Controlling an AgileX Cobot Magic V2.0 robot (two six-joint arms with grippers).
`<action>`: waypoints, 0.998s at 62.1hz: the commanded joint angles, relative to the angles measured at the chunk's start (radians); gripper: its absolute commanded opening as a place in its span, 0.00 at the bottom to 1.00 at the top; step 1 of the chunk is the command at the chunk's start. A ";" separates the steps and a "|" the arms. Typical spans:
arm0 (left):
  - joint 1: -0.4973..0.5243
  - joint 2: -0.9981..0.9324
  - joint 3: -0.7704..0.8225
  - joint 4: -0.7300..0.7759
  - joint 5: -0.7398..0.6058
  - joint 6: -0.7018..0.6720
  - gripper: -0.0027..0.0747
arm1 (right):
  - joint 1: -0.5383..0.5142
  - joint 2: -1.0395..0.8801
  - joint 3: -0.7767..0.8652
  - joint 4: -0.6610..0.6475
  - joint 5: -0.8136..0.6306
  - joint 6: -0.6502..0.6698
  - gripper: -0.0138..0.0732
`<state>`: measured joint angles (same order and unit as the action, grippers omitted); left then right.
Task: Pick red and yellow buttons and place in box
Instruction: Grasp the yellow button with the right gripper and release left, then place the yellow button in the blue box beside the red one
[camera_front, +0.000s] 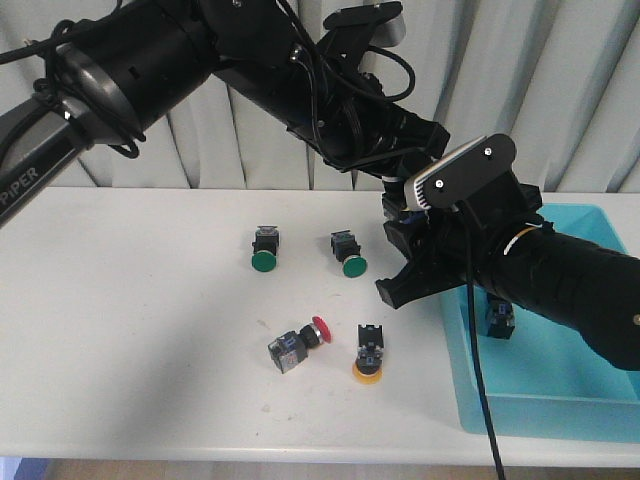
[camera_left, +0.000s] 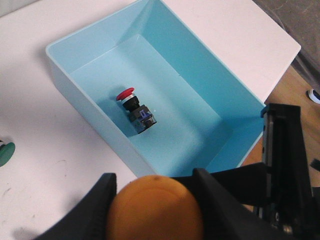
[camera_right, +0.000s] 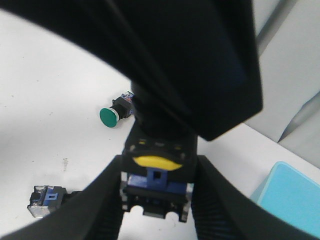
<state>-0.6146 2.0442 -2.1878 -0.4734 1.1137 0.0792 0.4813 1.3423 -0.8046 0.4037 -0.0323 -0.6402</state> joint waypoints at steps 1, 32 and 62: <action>-0.023 -0.059 -0.026 -0.045 -0.028 0.036 0.47 | 0.001 -0.035 -0.034 0.000 -0.085 0.003 0.15; -0.022 -0.113 -0.026 0.164 -0.139 0.034 0.69 | 0.000 -0.035 -0.034 0.000 -0.073 -0.001 0.15; 0.109 -0.328 -0.026 0.597 -0.040 -0.150 0.65 | -0.148 -0.055 -0.035 0.048 -0.090 -0.021 0.15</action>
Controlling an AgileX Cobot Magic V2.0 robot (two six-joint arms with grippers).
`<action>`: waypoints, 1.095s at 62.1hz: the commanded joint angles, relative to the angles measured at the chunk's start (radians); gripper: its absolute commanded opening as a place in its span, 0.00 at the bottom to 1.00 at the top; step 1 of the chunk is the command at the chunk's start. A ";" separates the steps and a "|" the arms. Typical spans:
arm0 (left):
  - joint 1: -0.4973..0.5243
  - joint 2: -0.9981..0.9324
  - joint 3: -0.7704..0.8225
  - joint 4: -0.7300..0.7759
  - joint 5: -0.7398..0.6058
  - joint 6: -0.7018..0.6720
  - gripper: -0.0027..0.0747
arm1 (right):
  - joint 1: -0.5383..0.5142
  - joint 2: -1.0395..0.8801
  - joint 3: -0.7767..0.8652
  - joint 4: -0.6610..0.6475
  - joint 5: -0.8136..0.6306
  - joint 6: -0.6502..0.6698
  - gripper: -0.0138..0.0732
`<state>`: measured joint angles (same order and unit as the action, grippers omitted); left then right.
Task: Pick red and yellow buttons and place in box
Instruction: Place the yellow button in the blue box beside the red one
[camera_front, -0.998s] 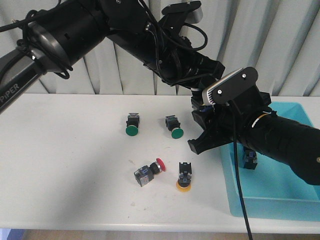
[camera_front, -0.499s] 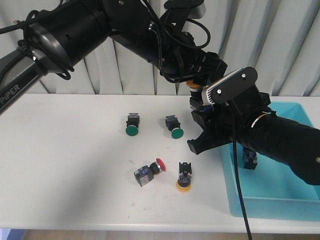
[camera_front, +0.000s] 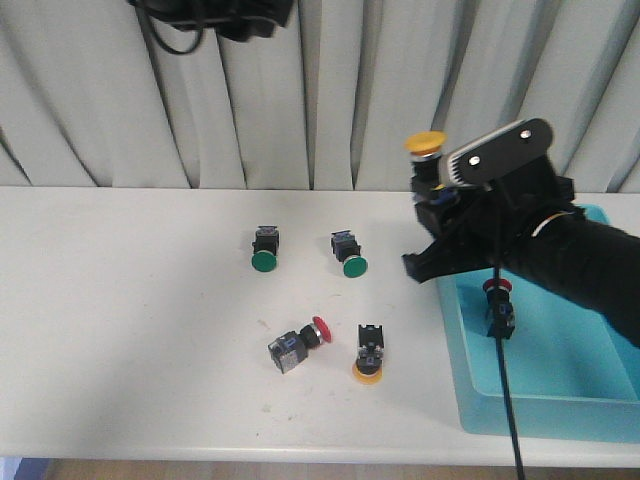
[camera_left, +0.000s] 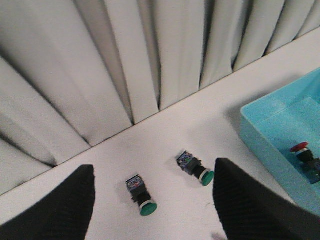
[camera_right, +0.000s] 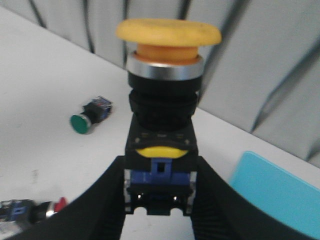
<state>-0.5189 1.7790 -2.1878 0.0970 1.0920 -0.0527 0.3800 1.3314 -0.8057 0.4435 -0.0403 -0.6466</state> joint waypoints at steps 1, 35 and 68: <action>0.016 -0.062 -0.026 0.033 -0.008 -0.018 0.64 | -0.057 -0.048 -0.034 0.010 -0.082 -0.015 0.15; 0.025 -0.143 0.210 0.166 0.044 -0.026 0.58 | -0.460 0.125 -0.033 0.073 0.087 -0.014 0.15; 0.025 -0.143 0.211 0.160 0.048 -0.026 0.58 | -0.518 0.430 -0.058 0.066 0.188 0.084 0.29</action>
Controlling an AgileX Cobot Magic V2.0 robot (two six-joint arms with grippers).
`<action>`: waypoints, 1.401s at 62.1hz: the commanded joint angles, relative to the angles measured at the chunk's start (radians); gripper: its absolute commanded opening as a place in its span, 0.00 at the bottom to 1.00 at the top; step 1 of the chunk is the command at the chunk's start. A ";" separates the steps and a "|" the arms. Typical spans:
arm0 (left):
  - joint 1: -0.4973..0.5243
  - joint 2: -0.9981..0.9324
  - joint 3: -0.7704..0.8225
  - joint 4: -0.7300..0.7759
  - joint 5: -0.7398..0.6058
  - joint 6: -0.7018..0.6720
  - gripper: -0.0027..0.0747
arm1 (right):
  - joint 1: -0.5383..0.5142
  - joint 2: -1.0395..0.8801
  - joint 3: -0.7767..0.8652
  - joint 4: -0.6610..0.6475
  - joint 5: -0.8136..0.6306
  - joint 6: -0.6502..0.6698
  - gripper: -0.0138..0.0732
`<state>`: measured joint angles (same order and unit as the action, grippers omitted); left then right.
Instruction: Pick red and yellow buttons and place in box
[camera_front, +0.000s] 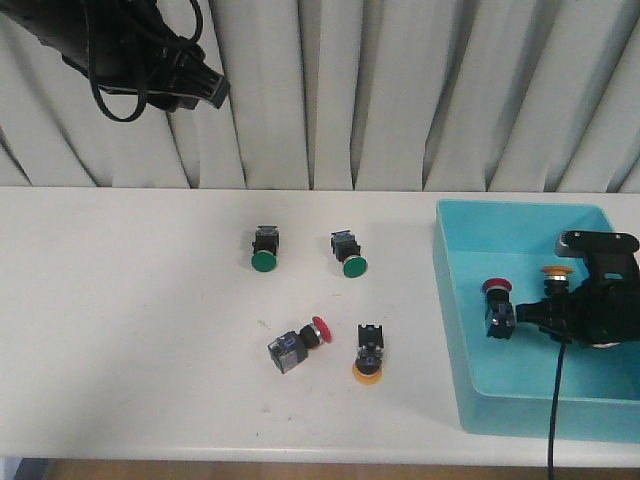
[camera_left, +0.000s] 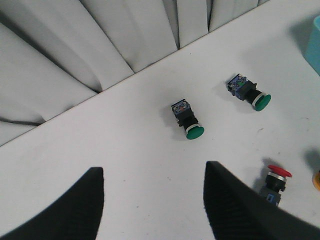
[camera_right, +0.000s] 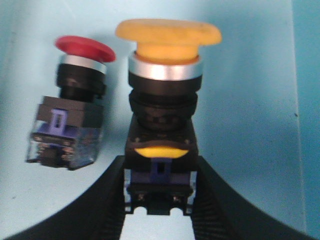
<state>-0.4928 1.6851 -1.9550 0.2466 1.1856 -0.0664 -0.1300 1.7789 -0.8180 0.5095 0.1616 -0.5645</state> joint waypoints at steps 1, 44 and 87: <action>-0.001 -0.049 -0.022 0.010 -0.046 -0.013 0.58 | -0.008 -0.013 -0.051 0.000 -0.002 0.002 0.30; -0.001 -0.049 -0.022 0.018 -0.046 0.003 0.47 | -0.004 -0.310 -0.231 0.073 0.213 -0.018 0.76; -0.004 -0.067 -0.022 0.017 -0.091 0.024 0.03 | -0.004 -0.759 -0.227 0.300 0.223 -0.193 0.15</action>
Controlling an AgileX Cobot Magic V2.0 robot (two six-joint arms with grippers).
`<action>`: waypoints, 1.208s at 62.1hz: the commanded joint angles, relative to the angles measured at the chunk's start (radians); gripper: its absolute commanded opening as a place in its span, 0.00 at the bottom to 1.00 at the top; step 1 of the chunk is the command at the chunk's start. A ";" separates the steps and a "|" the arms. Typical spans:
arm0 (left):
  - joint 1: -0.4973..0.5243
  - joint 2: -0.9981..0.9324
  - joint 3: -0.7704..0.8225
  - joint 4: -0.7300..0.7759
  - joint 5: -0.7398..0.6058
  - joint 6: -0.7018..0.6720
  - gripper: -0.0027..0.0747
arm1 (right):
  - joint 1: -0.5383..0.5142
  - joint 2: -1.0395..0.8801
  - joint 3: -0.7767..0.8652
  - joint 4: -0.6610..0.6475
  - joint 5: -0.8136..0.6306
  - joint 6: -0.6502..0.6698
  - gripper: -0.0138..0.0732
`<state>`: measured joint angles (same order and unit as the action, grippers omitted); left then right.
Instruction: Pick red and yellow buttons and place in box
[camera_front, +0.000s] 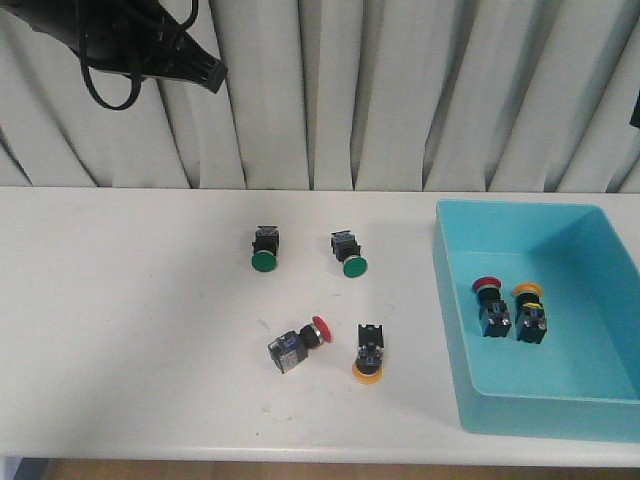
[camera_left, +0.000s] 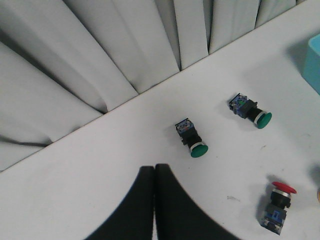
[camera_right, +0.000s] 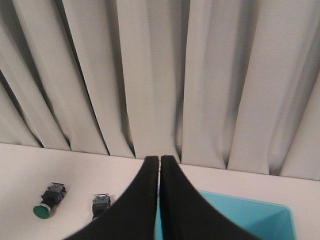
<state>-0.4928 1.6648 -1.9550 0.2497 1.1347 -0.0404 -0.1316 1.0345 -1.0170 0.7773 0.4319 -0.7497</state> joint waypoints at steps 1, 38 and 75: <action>-0.004 -0.047 -0.022 0.014 -0.036 -0.002 0.03 | -0.004 -0.014 -0.028 0.033 -0.048 -0.008 0.15; -0.004 -0.034 -0.014 0.046 -0.047 -0.002 0.03 | -0.004 0.017 -0.028 0.040 -0.048 -0.008 0.15; 0.240 -0.978 1.522 -0.138 -1.235 -0.006 0.03 | -0.004 0.017 -0.028 0.040 -0.048 -0.008 0.15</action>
<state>-0.3082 0.8533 -0.6060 0.1908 0.1643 -0.0470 -0.1316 1.0661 -1.0160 0.7961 0.4326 -0.7497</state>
